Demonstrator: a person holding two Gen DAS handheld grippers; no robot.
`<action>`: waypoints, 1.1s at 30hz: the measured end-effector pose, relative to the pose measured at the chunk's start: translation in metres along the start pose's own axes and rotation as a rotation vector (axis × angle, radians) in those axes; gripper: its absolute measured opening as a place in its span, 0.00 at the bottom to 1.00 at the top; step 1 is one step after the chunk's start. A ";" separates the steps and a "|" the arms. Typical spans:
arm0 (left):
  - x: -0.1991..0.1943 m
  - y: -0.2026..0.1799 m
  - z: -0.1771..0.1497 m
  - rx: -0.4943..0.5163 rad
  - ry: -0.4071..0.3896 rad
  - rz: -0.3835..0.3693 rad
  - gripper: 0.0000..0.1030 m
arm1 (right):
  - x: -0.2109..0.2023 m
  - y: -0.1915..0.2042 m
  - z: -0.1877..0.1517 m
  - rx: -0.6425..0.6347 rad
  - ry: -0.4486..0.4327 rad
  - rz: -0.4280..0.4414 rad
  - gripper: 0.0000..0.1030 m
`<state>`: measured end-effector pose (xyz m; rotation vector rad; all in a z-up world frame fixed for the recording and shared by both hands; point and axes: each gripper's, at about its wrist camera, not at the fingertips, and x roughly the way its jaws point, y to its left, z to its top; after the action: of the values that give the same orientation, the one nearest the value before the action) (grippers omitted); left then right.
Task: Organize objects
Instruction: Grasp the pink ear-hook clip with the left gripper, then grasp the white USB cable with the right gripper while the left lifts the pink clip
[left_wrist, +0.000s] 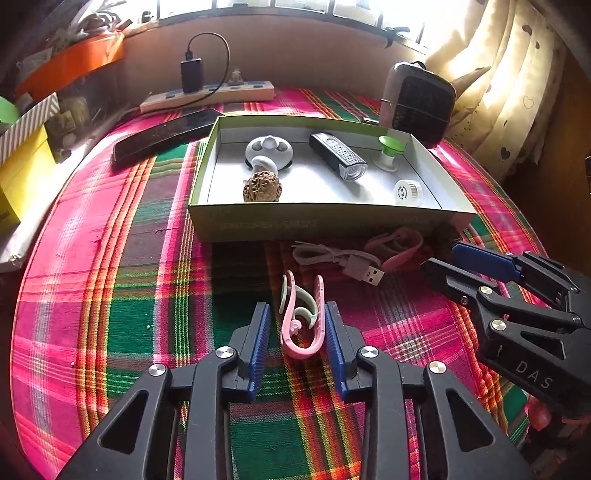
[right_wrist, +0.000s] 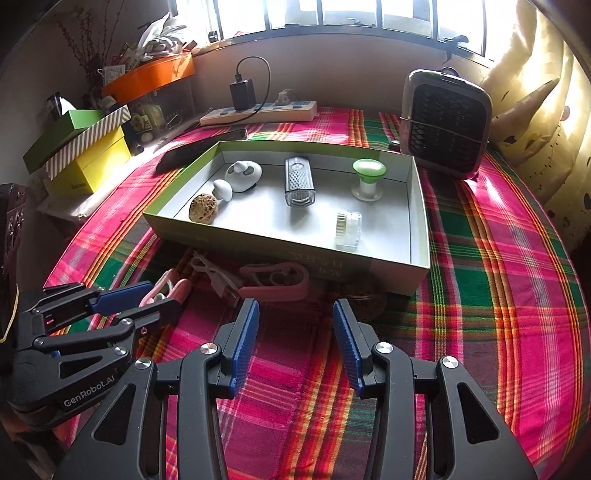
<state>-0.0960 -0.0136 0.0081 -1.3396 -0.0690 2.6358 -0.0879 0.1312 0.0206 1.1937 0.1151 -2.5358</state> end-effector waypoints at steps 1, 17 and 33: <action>0.000 0.002 0.000 -0.004 -0.001 -0.002 0.25 | 0.001 0.002 0.000 -0.005 0.001 0.001 0.42; -0.010 0.050 -0.004 -0.081 -0.020 -0.019 0.23 | 0.019 0.046 0.015 -0.125 -0.004 0.117 0.42; -0.010 0.071 -0.004 -0.095 -0.036 -0.060 0.23 | 0.040 0.063 0.022 -0.190 0.071 0.144 0.42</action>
<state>-0.0969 -0.0852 0.0051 -1.2973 -0.2386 2.6363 -0.1061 0.0565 0.0086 1.1731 0.2701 -2.3019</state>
